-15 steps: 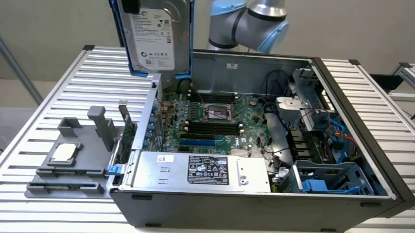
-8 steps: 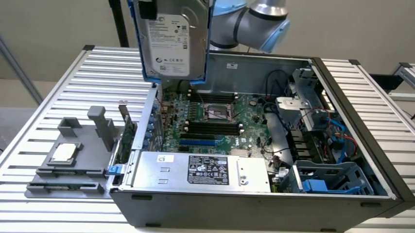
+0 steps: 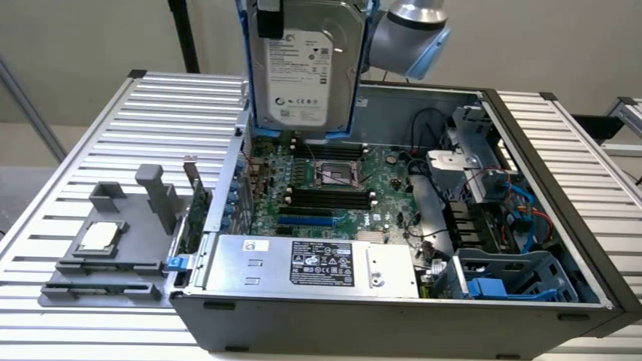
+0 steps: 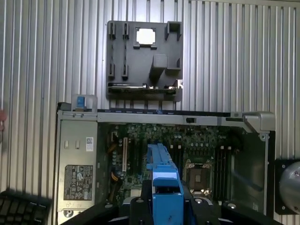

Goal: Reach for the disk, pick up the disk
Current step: 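Pick up the disk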

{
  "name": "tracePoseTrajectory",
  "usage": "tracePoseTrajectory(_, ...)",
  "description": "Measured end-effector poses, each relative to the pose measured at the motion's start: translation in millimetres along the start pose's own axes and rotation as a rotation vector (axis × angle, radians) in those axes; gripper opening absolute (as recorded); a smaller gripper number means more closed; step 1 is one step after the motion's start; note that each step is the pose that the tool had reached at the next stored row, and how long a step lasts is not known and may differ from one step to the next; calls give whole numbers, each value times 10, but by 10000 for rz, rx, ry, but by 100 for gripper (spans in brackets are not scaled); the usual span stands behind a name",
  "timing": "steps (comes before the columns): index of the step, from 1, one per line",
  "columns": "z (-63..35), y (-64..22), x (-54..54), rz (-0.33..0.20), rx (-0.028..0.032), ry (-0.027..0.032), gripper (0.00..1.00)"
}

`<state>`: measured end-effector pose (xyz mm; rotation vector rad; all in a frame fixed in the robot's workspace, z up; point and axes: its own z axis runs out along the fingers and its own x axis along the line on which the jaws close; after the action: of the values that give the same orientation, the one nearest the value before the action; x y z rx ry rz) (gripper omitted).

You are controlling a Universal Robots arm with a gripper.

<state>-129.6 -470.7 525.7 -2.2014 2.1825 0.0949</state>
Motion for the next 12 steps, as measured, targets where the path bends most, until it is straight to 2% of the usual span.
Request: tracePoseTrajectory(12, -8, -545, 168, 0, 0, 0, 33)
